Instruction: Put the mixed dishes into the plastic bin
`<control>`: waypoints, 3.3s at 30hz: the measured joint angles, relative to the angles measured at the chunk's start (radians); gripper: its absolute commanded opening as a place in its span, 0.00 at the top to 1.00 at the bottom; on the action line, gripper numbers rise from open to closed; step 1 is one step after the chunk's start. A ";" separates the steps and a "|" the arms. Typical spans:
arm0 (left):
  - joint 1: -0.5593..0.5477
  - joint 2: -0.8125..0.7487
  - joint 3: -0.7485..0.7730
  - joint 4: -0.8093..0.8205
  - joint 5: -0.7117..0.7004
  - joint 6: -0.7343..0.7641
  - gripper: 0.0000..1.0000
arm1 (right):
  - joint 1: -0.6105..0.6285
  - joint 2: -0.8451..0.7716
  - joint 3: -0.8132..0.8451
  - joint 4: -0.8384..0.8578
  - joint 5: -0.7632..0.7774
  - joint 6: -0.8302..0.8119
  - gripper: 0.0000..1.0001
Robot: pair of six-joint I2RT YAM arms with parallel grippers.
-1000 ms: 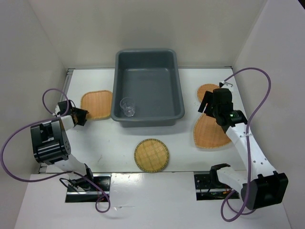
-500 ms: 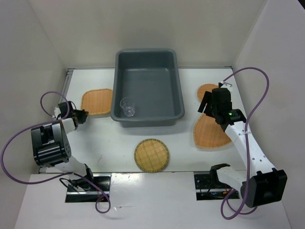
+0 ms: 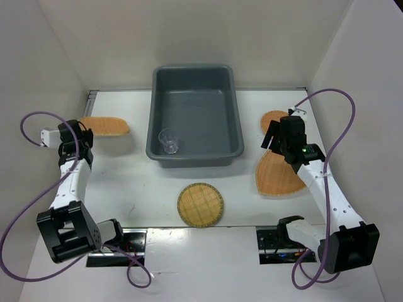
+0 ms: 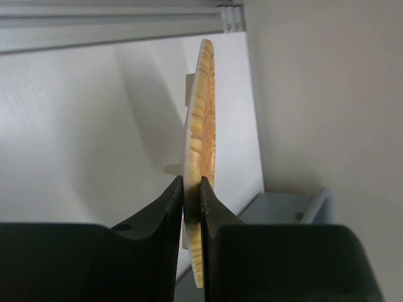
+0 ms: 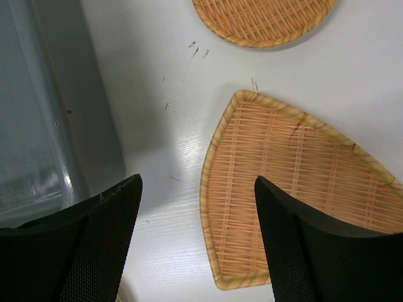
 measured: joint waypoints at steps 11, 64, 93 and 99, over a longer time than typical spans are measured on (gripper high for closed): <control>-0.087 0.052 0.387 0.013 0.142 0.121 1.00 | 0.000 0.000 0.000 0.005 -0.012 0.000 0.23; -0.594 1.167 1.167 -0.124 0.414 0.233 0.00 | 0.000 0.028 0.000 0.007 0.019 -0.009 0.21; -0.398 0.592 1.099 -0.240 0.612 0.463 0.00 | -0.219 0.509 0.116 -0.038 0.073 -0.003 0.21; -0.383 0.561 0.879 -0.293 0.612 0.494 0.00 | -0.270 0.576 0.127 -0.029 0.078 -0.043 0.21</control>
